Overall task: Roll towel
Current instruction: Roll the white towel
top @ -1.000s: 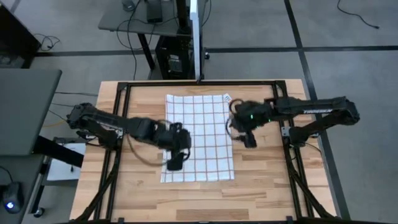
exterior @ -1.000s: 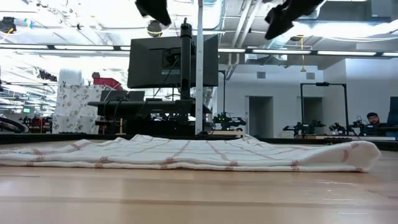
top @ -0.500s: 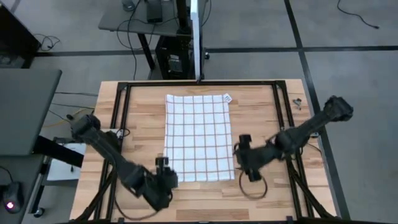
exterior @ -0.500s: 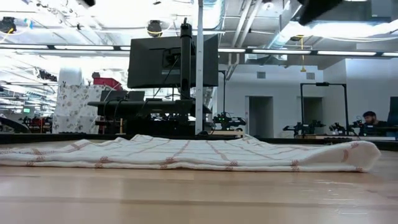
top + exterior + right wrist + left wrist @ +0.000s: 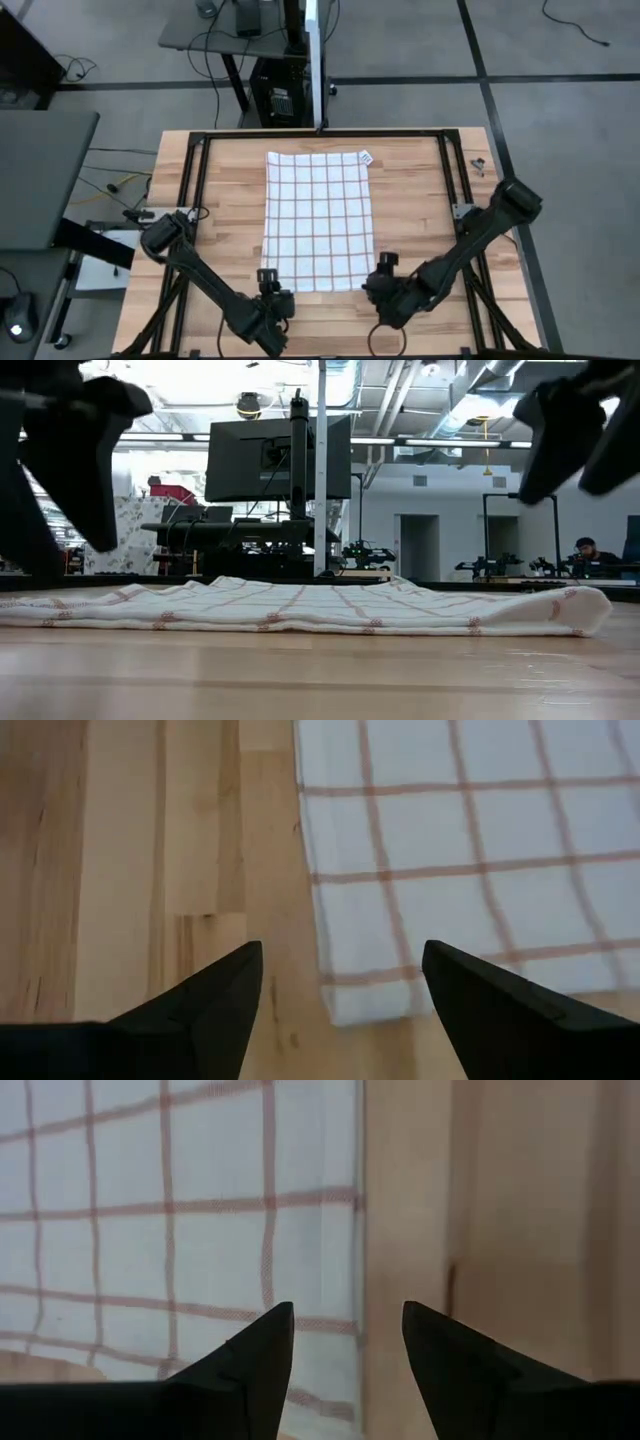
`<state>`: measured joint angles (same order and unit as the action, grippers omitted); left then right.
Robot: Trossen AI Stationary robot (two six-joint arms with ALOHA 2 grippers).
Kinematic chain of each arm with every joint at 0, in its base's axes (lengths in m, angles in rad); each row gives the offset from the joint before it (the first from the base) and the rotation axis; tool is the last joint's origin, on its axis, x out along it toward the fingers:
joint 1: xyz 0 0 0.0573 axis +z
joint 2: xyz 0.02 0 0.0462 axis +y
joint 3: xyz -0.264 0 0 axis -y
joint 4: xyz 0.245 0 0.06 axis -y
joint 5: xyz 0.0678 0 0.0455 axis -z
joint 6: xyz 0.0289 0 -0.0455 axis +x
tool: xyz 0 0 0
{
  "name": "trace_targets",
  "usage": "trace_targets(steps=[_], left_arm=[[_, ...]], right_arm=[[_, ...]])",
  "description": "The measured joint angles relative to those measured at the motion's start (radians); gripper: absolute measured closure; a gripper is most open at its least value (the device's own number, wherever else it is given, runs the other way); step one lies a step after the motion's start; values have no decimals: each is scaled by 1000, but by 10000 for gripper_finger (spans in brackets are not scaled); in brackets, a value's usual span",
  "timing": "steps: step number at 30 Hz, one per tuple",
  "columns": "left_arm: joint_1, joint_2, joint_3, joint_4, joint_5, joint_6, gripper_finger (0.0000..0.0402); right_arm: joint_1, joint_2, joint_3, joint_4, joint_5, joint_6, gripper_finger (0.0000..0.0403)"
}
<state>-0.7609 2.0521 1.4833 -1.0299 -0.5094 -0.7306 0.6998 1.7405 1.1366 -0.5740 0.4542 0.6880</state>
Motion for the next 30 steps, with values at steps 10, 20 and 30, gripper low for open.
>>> trace_targets(steps=[10,20,30], left_arm=[[0,7,-94,152,10,-60,228],[18,6,-113,155,7,-94,228],[18,9,-115,143,-32,-105,228]], right_arm=[[-1,54,2,165,1,-64,133],[-9,157,1,128,34,-178,133],[-37,221,6,110,67,-188,133]])
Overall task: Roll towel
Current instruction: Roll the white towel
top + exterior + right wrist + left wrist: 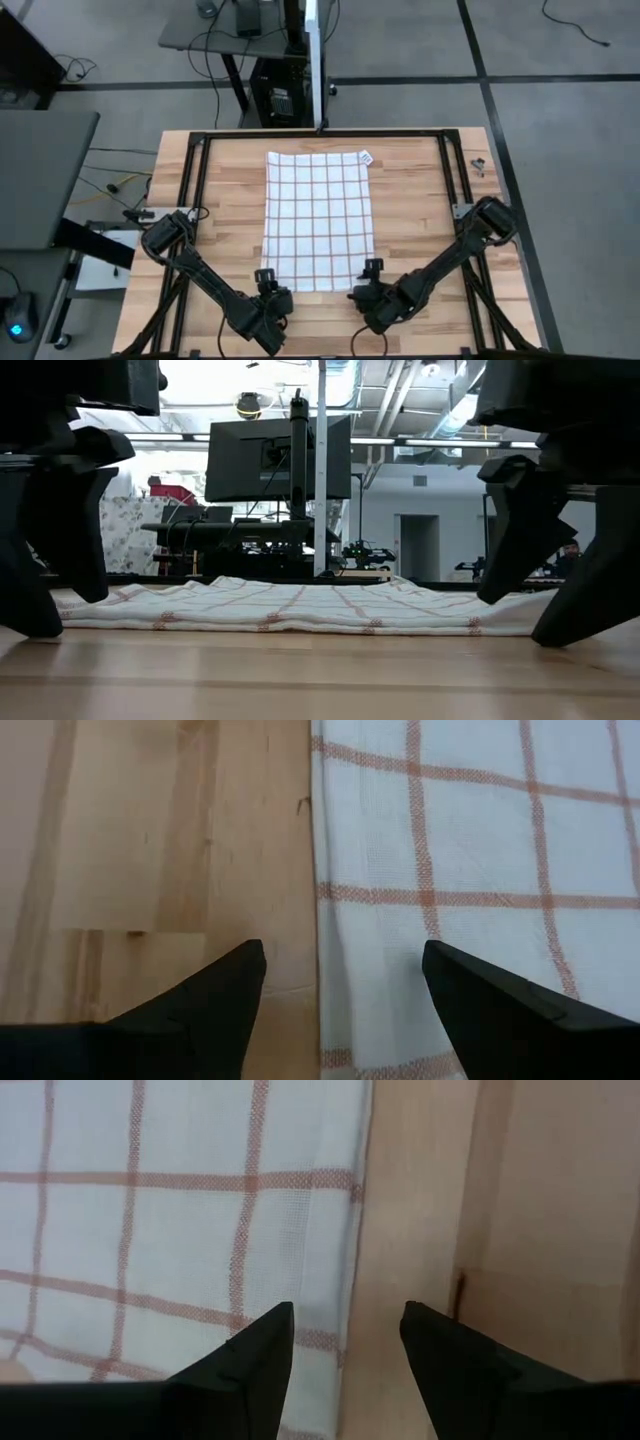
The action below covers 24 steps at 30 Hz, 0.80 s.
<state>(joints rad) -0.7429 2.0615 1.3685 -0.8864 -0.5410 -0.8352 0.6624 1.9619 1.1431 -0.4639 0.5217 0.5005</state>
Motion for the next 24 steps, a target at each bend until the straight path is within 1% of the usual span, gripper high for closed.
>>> trace_targets(steps=[6,11,18,20,24], left_arm=[[5,4,-5,-55,-66,-1,228],[5,1,-31,-30,-74,4,228],[6,1,-26,-17,-67,29,228],[5,1,-26,-17,-65,28,228],[0,1,-26,-15,-55,46,228]], right_arm=[[-6,-1,-2,-39,28,-1,133],[-6,3,-2,-53,40,-5,133],[-8,4,-3,-56,32,-12,133],[2,3,-3,-55,19,-12,133],[21,4,-4,-56,26,-33,133]])
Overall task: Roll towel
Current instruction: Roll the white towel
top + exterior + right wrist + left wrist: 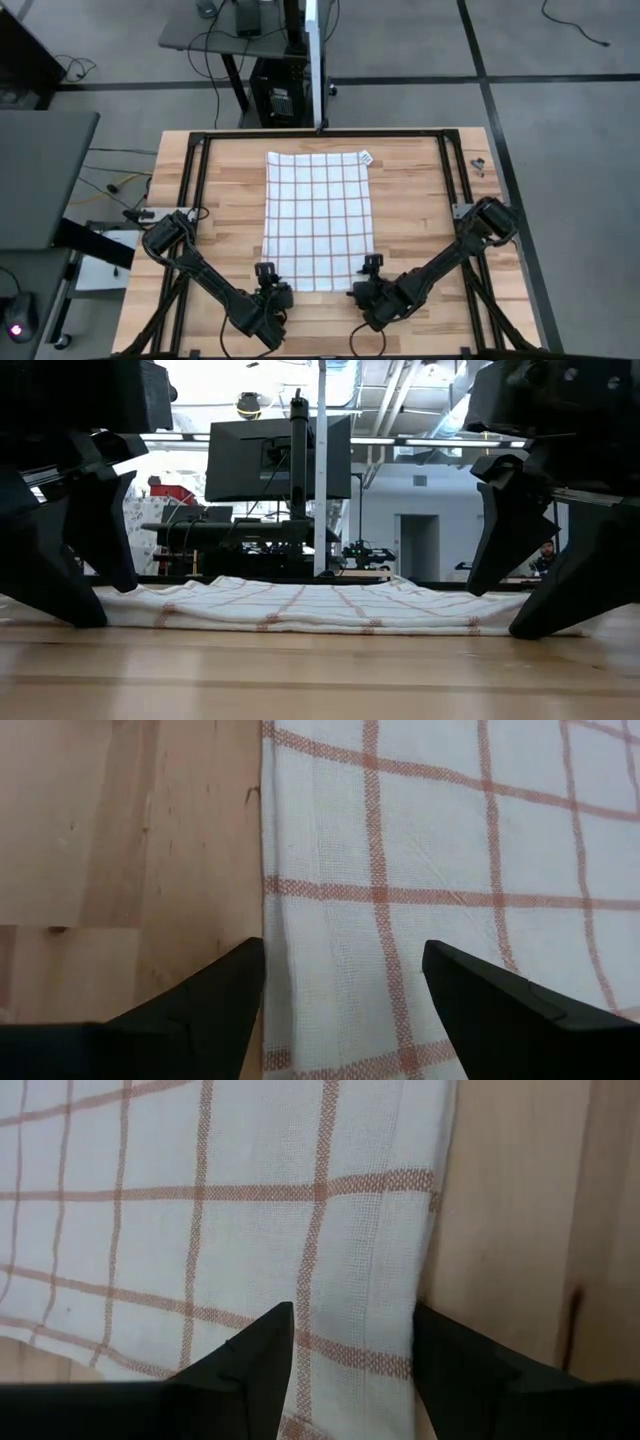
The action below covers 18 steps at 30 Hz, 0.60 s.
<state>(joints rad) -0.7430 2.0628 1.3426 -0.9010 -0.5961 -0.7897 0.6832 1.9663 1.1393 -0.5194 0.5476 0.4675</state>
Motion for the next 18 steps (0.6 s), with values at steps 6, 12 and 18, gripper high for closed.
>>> trace_targets(steps=[6,12,18], left_arm=[[1,0,0,12,0,22,228],[3,0,0,14,3,20,233],[3,1,0,26,18,20,314]], right_arm=[[-15,0,-3,-3,-17,5,134],[-42,0,-3,-19,-41,2,176],[-59,0,-4,-18,-100,93,294]])
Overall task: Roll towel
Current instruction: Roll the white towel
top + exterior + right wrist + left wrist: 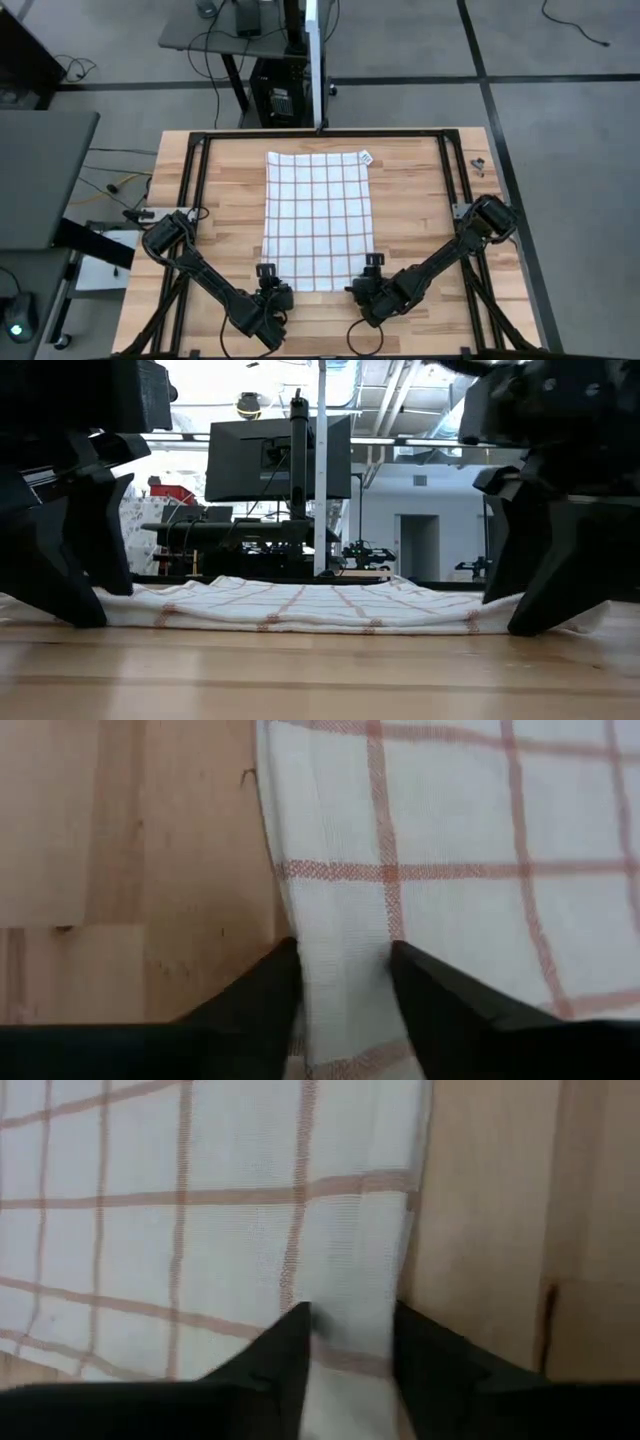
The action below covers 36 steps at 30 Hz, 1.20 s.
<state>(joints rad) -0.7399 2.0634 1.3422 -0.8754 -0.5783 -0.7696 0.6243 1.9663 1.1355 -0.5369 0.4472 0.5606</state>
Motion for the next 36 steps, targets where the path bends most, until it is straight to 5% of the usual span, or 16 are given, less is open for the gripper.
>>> trace_targets(steps=[5,12,23,36], left_arm=[[0,1,0,5,5,-4,393],[2,-14,0,-31,46,-119,400],[-1,-94,0,94,352,-152,401],[-64,-155,2,300,535,-225,401]], right_arm=[[0,0,0,1,-30,0,391],[0,-13,-2,5,-85,11,399],[10,-94,-5,95,-315,64,402],[122,-94,-2,269,-443,252,403]])
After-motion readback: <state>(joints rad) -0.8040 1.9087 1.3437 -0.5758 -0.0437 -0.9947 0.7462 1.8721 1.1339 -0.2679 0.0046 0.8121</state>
